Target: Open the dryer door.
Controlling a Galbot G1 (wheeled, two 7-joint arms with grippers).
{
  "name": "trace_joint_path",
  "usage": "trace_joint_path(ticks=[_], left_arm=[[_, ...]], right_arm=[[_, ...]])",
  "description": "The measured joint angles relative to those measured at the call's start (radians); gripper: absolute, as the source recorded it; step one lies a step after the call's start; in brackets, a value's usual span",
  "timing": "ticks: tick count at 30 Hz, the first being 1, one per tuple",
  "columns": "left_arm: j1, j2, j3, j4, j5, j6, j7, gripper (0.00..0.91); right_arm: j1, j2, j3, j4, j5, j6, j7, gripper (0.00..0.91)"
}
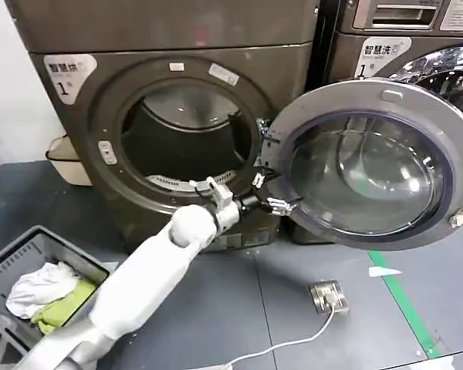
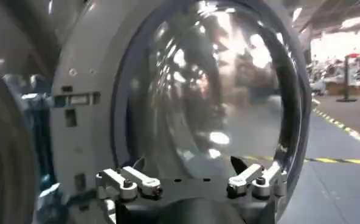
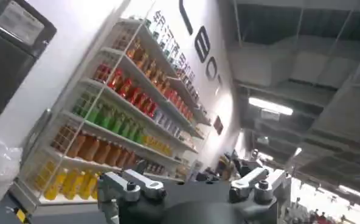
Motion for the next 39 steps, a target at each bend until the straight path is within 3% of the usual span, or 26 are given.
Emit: trace_joint_path(ticks=[5,9,16,22,29,34,39], left_arm=[[0.079,0.083,-0.048,-0.135,-0.031,0.078,-0.057,0.907],[0.166,0.161,-0.118,-0.258,-0.097,0.156,-0.136,0.907],[0.339,0.307,-0.302,-0.486,-0.248,0.327,-0.345,0.907],[0.516,0.388,-0.5,-0.617,-0.353,0.492,-0.556,0.907],[0.676,0.461,-0.718,-0.644,-0.632,0.503,-0.843,0.907],[0.718,0.538,-0.817,-0.605,-0.864,0.503,-1.051,0.907],[0.744,0.617,-0.86,-0.535,-1.097,0.502,-1.191,0.907]], right_arm=[[0.009,-0.002,0.01,0.0,-0.02,-0.006,0.0,0.907],[0.018,-0.003,0.011,0.004,-0.046,-0.045,0.006,0.907],[0.035,-0.008,0.006,0.008,-0.077,-0.095,0.015,0.907],[0.057,-0.015,-0.008,0.003,-0.045,-0.158,0.051,0.907],[0.066,-0.031,-0.014,-0.018,-0.029,-0.215,0.064,0.907],[0.067,-0.035,-0.016,-0.022,-0.026,-0.222,0.068,0.907],[0.068,-0.032,-0.023,-0.023,-0.026,-0.222,0.068,0.907]])
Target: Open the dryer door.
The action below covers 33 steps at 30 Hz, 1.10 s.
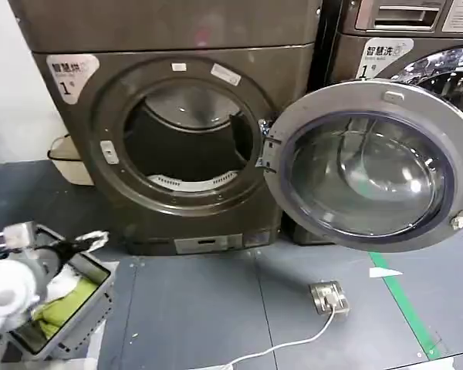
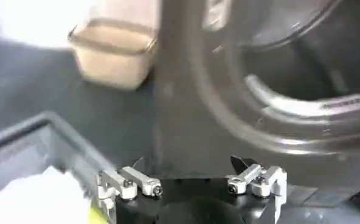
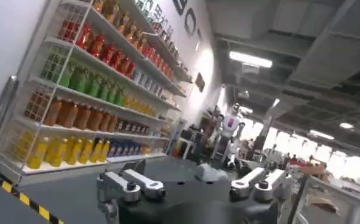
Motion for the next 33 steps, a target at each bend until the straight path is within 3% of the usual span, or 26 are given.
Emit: trace_joint_path(ticks=[7,15,23,33], left_arm=[[-0.027,0.103,0.037,0.149,-0.261,-0.001,-0.168,0.907],[-0.1,0.193,0.117,0.277,-0.567,-0.001,-0.299,0.907],[-0.106,0.219,0.134,0.348,-0.701,-0.001,-0.326,0.907],[-0.113,0.22,0.137,0.372,-0.74,-0.001,-0.337,0.907]], right_arm=[[0.009,0.008,-0.016,0.018,0.038,0.006,0.026,0.907],[0.008,0.012,-0.021,0.022,0.074,0.02,0.046,0.907],[0.018,0.016,-0.041,0.032,0.079,0.028,0.053,0.907],[0.017,0.018,-0.047,0.035,0.078,0.028,0.054,0.907]])
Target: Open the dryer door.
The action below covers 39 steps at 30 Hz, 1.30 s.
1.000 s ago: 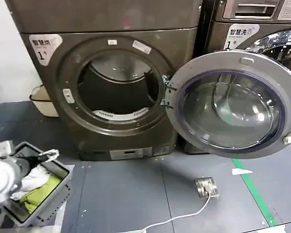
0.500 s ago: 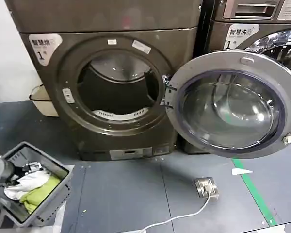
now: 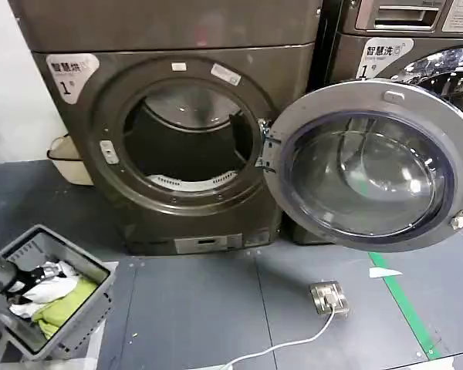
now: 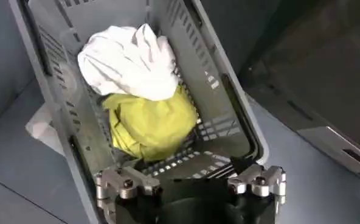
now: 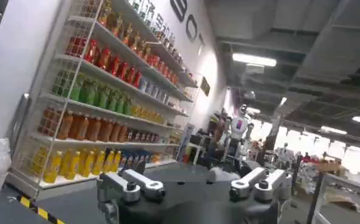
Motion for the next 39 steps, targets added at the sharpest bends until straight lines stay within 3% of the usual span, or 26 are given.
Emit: trace_joint_path(ticks=[7,11,19,39], left_arm=[[0.0,0.003,0.001,0.011,0.005,0.0,0.0,0.907],[0.0,0.004,0.002,0.013,0.006,0.0,0.0,0.907],[0.002,0.004,0.002,0.018,0.006,0.0,0.002,0.907],[-0.001,0.002,0.002,0.032,0.02,0.0,0.012,0.907]], right_arm=[[0.002,-0.001,-0.001,-0.009,0.002,0.007,0.002,0.907],[0.006,0.002,-0.008,-0.011,0.021,0.046,0.011,0.907],[0.011,0.005,-0.02,-0.007,0.019,0.066,-0.001,0.907],[0.007,0.007,-0.021,-0.011,0.02,0.073,-0.002,0.907]])
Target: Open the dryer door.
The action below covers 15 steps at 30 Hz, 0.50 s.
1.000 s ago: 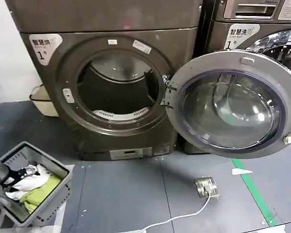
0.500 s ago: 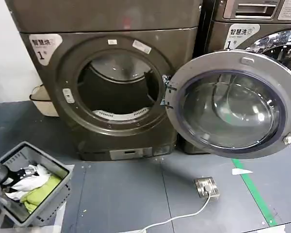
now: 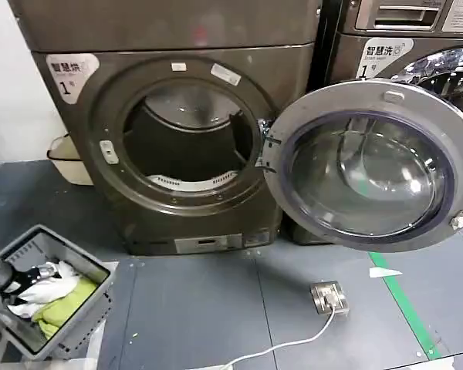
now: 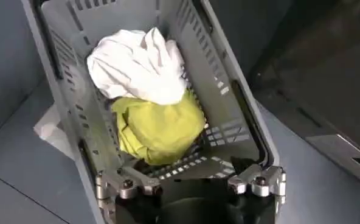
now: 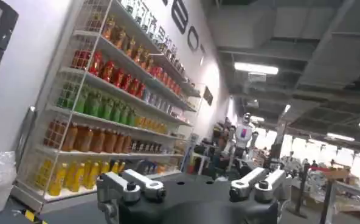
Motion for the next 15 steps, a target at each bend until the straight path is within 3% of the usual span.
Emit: trace_joint_path(ticks=[15], left_arm=[[-0.021,0.003,0.007,0.021,-0.001,0.0,-0.001,0.907]], right_arm=[[0.003,0.006,0.003,0.0,-0.006,-0.007,-0.019,0.907]])
